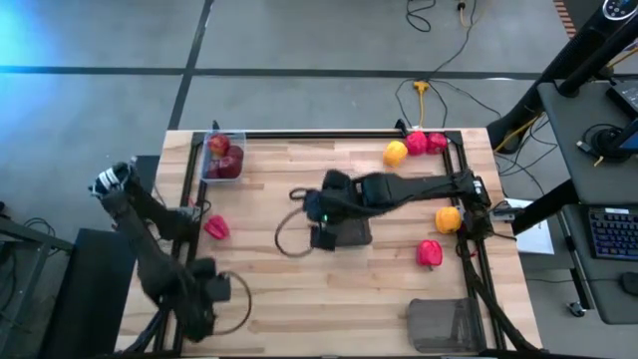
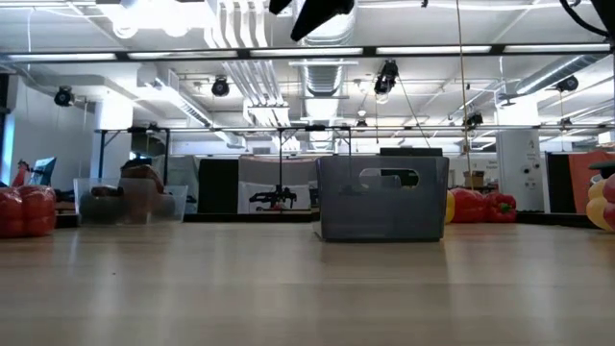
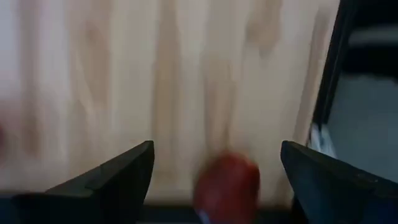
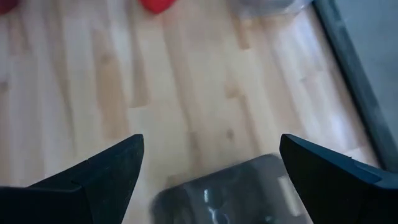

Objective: Sort produce into baskets
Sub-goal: Put the red apple into the transparent bin

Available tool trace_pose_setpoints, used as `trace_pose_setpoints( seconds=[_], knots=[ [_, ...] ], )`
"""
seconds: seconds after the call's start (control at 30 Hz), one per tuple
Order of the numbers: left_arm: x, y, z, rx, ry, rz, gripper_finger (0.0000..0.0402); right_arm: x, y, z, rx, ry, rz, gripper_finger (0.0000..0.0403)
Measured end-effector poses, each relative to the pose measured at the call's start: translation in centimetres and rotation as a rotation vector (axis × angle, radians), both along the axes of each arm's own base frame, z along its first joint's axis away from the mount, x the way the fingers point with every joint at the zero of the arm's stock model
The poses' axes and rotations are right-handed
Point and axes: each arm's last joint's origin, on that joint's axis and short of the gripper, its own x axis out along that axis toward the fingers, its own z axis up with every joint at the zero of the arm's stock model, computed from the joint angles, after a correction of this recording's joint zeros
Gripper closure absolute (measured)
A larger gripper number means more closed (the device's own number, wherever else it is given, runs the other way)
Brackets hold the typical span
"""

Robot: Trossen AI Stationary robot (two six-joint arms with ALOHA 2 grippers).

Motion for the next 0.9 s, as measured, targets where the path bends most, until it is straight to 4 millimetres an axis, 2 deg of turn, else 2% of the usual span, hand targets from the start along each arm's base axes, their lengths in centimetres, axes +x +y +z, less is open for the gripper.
trace_pose_setpoints(
  seconds=[0.13,0.27,0.37,0.67,0.9],
  knots=[
    [-1.0,-2.4,-1.0,-0.023,0.125,-0.053,0.0053,-0.4,2.8,-1.2,0.028,0.024,-0.005,0.0035],
    [-1.4,-3.4,-2.4,-0.002,0.226,-0.085,0.0035,-0.8,4.3,-2.7,0.017,0.052,-0.049,0.0035],
    [-1.5,-3.4,-3.6,0.033,0.307,-0.119,0.0032,-0.9,4.7,-3.9,0.01,0.063,-0.118,0.0035],
    [-1.7,-4.6,-5.9,0.075,0.351,-0.32,0.0039,-1.3,5.1,-6.2,0.047,0.108,-0.218,0.0035],
    [-2.4,-5.5,-8.2,0.131,0.428,-0.351,0.0036,-1.6,5.5,-7.8,0.077,0.135,-0.276,0.0035]
  ],
)
